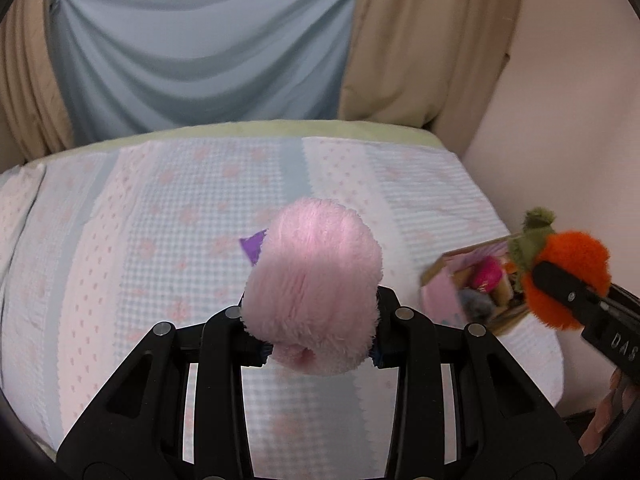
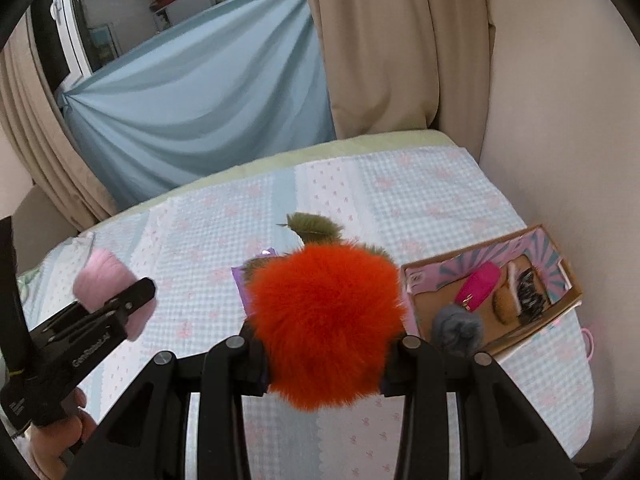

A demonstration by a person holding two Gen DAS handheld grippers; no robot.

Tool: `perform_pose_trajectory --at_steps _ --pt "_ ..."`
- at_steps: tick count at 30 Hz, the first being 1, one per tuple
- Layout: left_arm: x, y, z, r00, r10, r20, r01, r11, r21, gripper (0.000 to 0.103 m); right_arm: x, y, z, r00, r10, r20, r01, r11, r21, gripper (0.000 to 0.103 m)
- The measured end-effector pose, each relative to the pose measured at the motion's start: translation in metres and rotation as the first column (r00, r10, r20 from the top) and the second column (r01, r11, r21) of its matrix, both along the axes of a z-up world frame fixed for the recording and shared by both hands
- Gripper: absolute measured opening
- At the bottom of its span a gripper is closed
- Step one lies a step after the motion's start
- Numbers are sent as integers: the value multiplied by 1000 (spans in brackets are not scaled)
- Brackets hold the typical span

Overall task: Organize soft objects
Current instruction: 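Carry the pink cuff and orange pom-pom over the cardboard box with both tools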

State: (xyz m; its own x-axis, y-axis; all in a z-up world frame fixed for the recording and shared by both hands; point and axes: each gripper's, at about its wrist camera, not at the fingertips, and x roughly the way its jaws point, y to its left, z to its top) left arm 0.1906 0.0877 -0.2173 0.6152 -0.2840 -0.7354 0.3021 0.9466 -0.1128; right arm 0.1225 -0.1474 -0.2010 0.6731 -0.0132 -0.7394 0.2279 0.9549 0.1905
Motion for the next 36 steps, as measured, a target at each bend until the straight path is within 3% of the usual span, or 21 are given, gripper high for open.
perform_pose_trajectory --at_steps 7,10,16,25,36 --pt "-21 -59 53 1000 -17 17 17 1000 10 32 -21 -40 38 993 118 10 -118 993 -5 34" --pt "-33 -89 71 1000 -2 10 3 1000 -24 32 -28 -64 47 991 134 16 -133 991 -28 34" --pt "-47 -152 72 1000 -10 -1 10 999 -31 32 -33 -134 38 995 99 -8 -99 995 -27 34" --pt "-37 -248 26 996 -36 -81 29 996 -87 32 -22 -220 1 994 43 -101 -46 999 -30 34" --pt "-23 -365 -61 967 -141 -214 148 989 16 32 14 -319 -75 971 -25 -236 35 999 37 34"
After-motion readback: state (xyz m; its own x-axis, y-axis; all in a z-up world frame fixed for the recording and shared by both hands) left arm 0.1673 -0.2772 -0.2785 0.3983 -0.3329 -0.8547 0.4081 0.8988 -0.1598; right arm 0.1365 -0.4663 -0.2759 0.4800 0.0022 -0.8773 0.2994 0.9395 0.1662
